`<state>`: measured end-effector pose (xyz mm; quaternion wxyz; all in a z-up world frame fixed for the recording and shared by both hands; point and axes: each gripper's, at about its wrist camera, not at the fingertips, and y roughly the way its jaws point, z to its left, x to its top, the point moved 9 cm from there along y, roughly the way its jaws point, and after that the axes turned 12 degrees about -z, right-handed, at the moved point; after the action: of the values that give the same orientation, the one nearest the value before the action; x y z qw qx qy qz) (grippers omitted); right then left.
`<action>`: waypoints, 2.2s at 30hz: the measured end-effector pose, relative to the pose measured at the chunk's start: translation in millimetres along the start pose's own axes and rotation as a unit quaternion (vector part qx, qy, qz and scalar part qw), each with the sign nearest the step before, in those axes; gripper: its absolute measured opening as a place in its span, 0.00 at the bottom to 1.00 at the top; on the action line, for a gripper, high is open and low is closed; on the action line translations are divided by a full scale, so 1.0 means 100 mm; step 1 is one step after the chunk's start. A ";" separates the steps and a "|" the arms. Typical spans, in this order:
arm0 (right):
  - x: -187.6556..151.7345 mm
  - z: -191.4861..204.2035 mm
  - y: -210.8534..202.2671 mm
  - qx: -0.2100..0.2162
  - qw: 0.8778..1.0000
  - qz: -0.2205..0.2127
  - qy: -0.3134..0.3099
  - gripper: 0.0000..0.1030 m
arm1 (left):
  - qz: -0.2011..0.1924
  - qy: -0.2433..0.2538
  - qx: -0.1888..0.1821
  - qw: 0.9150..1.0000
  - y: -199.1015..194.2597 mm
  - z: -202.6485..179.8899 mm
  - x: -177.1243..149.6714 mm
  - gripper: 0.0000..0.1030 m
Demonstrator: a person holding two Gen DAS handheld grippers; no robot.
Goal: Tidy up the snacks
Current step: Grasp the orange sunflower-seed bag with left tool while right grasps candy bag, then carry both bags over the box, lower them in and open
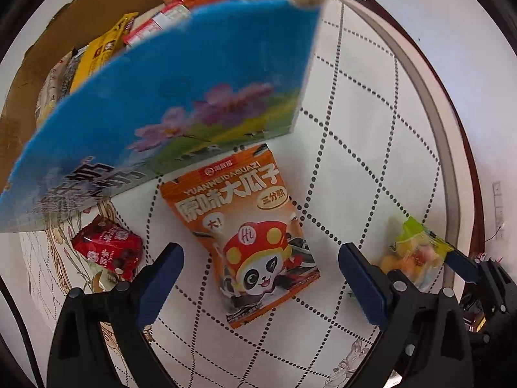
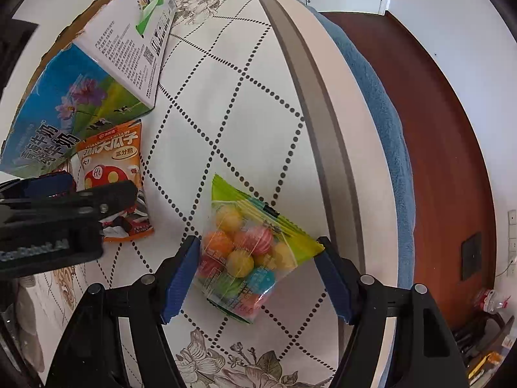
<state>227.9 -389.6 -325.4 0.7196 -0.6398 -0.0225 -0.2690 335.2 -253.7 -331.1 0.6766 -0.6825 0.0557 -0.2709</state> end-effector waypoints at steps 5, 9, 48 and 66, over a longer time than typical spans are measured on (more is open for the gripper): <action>-0.04 -0.05 0.00 0.003 1.000 -0.003 0.017 0.72 | -0.002 0.026 0.003 1.000 0.17 -0.09 0.00 0.58; -0.01 -0.04 0.02 0.002 1.000 0.004 0.009 0.72 | -0.008 0.032 -0.010 0.999 0.16 -0.02 -0.09 0.58; 0.19 0.96 -0.79 0.110 0.993 -0.028 -0.016 0.68 | -0.092 -0.103 -0.135 0.981 -1.16 1.28 -0.36 0.51; 2.18 2.30 -0.78 0.112 0.977 -0.108 -0.143 0.68 | -0.110 -0.129 -0.044 0.985 -1.21 2.70 1.36 0.51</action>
<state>453.4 -256.1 -130.8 0.7427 -0.5807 -0.2245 -0.2465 535.1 -63.6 -158.8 0.6140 -0.7426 -0.0957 -0.2500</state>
